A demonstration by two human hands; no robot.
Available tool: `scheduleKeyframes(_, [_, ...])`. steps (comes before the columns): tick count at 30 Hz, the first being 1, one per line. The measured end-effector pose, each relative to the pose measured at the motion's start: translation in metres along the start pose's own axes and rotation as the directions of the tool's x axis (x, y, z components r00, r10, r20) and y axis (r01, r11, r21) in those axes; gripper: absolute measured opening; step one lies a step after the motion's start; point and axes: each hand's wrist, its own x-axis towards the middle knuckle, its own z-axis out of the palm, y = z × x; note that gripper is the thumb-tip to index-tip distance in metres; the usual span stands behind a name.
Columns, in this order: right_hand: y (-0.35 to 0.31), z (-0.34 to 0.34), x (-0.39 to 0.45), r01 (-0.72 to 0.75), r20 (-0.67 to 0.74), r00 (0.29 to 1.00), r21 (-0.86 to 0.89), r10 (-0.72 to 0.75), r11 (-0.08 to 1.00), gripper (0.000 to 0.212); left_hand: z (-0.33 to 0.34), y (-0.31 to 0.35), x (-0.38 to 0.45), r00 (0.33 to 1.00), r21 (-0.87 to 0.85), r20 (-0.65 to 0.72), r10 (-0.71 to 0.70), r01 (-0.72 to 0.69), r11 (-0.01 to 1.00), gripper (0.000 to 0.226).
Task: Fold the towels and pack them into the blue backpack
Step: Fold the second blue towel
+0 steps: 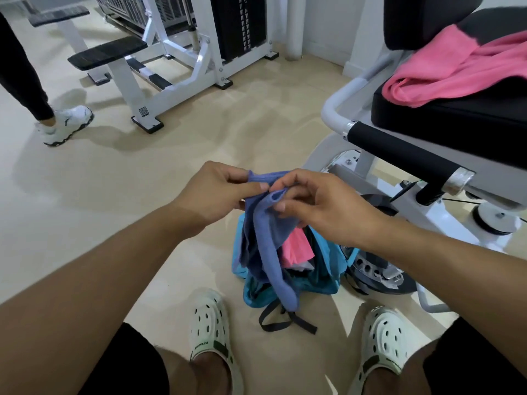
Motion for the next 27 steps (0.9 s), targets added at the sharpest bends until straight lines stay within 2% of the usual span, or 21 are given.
scheduleKeyframes(2, [0.000, -0.003, -0.001, 0.020, -0.093, 0.996, 0.009, -0.019, 1.000, 0.005, 0.003, 0.002, -0.002, 1.000, -0.026, 0.023, -0.011, 0.012, 1.000, 0.014])
scheduleKeyframes(6, [0.001, -0.008, 0.000, 0.077, -0.225, 0.966, -0.227, -0.129, 0.971, 0.003, 0.008, 0.004, -0.004, 0.998, -0.112, 0.045, -0.038, 0.043, 0.993, 0.016])
scheduleKeyframes(11, [-0.001, -0.010, 0.000, 0.106, -0.241, 0.952, -0.320, -0.189, 0.941, 0.008, 0.011, 0.008, -0.005, 0.992, -0.198, 0.110, -0.066, 0.087, 0.976, 0.023])
scheduleKeyframes(16, [0.003, -0.010, 0.001, 0.098, -0.273, 0.946, -0.280, -0.177, 0.955, 0.005, 0.014, 0.011, -0.007, 0.987, -0.220, 0.140, -0.078, 0.108, 0.970, 0.028])
scheduleKeyframes(21, [0.003, -0.009, 0.000, 0.096, -0.269, 0.949, -0.246, -0.163, 0.965, 0.009, 0.014, 0.012, -0.008, 0.988, -0.195, 0.126, -0.091, 0.115, 0.974, 0.027])
scheduleKeyframes(24, [0.003, -0.008, -0.001, 0.085, -0.271, 0.950, -0.247, -0.154, 0.965, 0.005, 0.014, 0.013, -0.013, 0.987, -0.060, 0.158, -0.033, 0.043, 0.997, 0.033])
scheduleKeyframes(27, [0.002, -0.008, -0.002, 0.082, -0.272, 0.951, -0.239, -0.148, 0.967, 0.008, 0.016, 0.013, -0.016, 0.994, 0.016, 0.110, 0.006, -0.008, 1.000, 0.027])
